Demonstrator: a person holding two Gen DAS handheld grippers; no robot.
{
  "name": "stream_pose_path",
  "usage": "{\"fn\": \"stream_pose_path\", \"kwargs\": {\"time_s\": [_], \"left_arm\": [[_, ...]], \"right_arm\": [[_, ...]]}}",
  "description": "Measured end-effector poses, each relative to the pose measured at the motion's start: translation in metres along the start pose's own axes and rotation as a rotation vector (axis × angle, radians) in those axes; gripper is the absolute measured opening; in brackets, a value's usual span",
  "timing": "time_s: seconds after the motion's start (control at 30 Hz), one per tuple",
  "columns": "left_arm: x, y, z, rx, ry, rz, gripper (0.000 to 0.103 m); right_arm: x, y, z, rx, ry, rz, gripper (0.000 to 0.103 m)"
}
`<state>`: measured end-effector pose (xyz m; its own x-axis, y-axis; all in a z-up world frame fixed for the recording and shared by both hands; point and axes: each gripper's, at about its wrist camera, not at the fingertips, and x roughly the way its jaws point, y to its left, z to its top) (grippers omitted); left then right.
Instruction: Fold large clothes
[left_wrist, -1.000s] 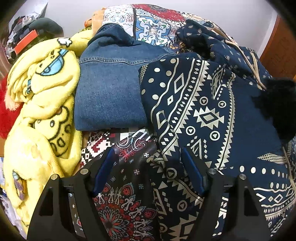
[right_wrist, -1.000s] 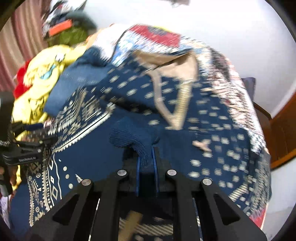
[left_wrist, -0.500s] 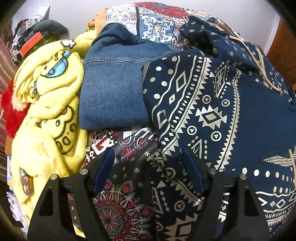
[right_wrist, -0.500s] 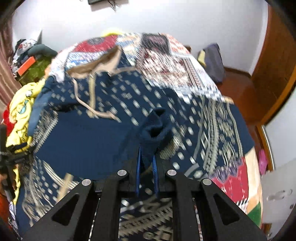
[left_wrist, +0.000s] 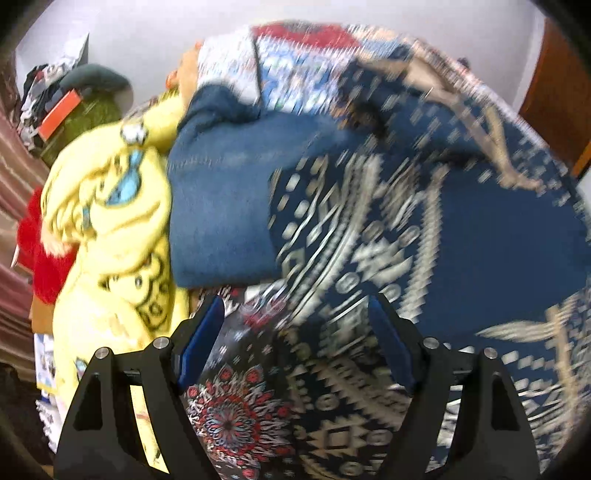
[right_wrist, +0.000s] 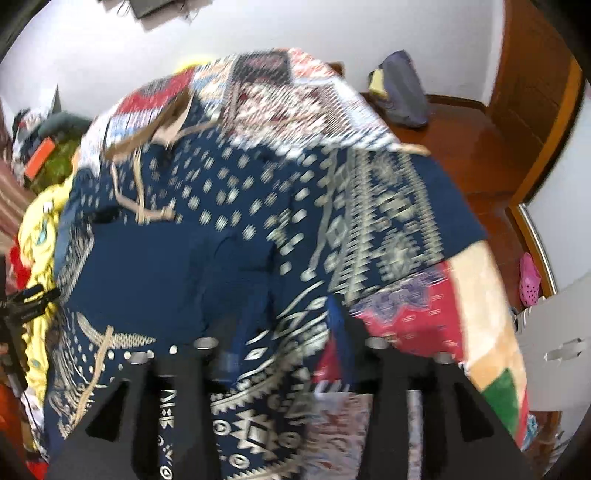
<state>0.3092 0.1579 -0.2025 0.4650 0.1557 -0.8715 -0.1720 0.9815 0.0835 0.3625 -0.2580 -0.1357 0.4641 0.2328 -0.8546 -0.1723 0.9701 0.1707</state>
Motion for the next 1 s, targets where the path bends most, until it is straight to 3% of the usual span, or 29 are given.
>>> {"fn": "stream_pose_path", "kwargs": {"time_s": [0.13, 0.33, 0.63, 0.8, 0.9, 1.0], "left_arm": [[-0.028, -0.017, 0.026, -0.012, -0.087, -0.06, 0.08], [-0.048, -0.059, 0.059, 0.026, -0.192, -0.149, 0.08], [-0.024, -0.113, 0.07, 0.073, -0.182, -0.206, 0.08], [-0.007, -0.12, 0.066, 0.082, -0.152, -0.199, 0.08], [0.001, -0.118, 0.063, 0.082, -0.132, -0.178, 0.08], [0.003, -0.112, 0.058, 0.072, -0.129, -0.165, 0.08]], "right_arm": [[-0.017, -0.03, 0.011, 0.063, -0.059, -0.021, 0.068], [-0.002, -0.09, 0.018, 0.223, -0.059, -0.012, 0.069], [0.07, -0.161, 0.009, 0.537, 0.046, 0.086, 0.069], [0.095, -0.176, 0.016, 0.626, 0.025, 0.108, 0.071], [0.106, -0.182, 0.027, 0.634, 0.003, 0.092, 0.067], [0.113, -0.19, 0.031, 0.687, -0.019, 0.11, 0.049]]}}
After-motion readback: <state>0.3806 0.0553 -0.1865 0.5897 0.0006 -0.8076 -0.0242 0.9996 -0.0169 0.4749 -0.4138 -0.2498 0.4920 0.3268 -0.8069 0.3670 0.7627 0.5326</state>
